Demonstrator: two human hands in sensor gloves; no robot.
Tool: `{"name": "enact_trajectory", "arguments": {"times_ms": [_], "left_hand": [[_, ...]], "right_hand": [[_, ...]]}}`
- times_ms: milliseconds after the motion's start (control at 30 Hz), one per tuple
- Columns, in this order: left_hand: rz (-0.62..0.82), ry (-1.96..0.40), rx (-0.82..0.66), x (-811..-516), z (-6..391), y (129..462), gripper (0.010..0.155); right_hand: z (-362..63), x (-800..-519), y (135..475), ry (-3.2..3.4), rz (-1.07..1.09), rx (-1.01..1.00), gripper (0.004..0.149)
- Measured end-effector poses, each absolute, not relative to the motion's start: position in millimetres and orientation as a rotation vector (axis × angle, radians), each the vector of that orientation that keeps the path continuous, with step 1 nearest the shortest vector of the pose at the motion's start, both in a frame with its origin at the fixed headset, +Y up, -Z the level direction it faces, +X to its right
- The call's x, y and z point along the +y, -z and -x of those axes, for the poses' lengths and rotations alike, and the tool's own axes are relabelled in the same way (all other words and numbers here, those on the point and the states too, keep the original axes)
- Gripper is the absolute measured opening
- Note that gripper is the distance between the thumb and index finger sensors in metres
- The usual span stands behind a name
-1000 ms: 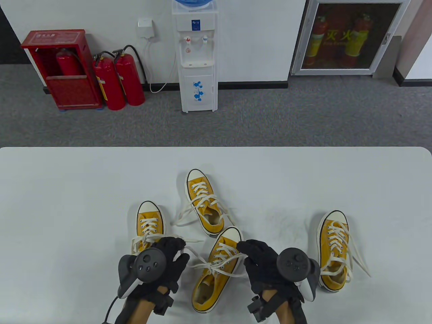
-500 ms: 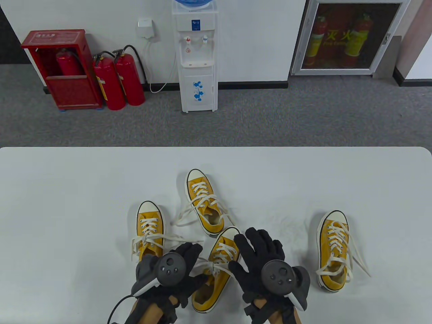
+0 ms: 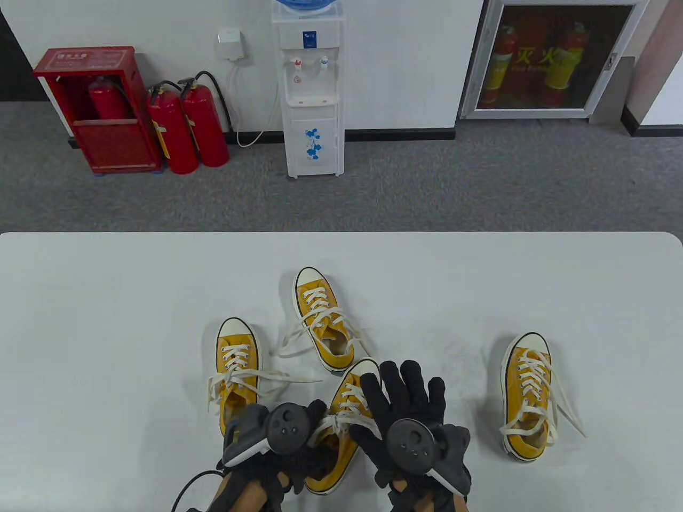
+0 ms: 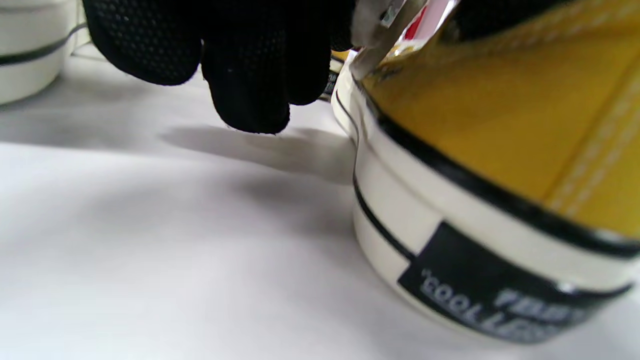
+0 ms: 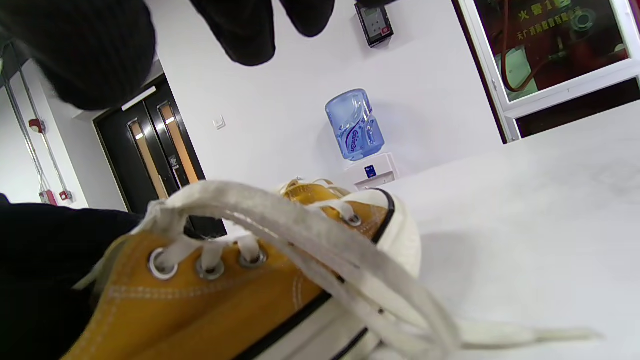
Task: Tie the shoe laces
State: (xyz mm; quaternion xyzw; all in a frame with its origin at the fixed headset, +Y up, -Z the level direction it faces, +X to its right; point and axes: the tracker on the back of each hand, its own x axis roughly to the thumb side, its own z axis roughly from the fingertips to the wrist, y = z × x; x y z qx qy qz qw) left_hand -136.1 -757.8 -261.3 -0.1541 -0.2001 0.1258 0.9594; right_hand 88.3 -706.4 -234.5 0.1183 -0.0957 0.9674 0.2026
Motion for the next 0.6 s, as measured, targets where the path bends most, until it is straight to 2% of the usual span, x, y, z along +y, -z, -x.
{"name": "enact_trajectory", "arguments": {"times_ms": [300, 433, 600], "left_hand": [[0.398, -0.318, -0.359, -763.9, 134.9, 263.2, 0.075], [0.449, -0.298, -0.325, -765.9, 135.9, 265.5, 0.067], [0.409, -0.275, -0.285, -761.8, 134.3, 268.6, 0.056]], "right_hand": [[-87.6, -707.5, 235.7, -2.712, -0.315, -0.234, 0.081], [-89.3, -707.1, 236.3, -2.713, -0.292, -0.226, 0.080], [-93.3, -706.6, 237.9, -2.691, -0.263, -0.221, 0.078]]}}
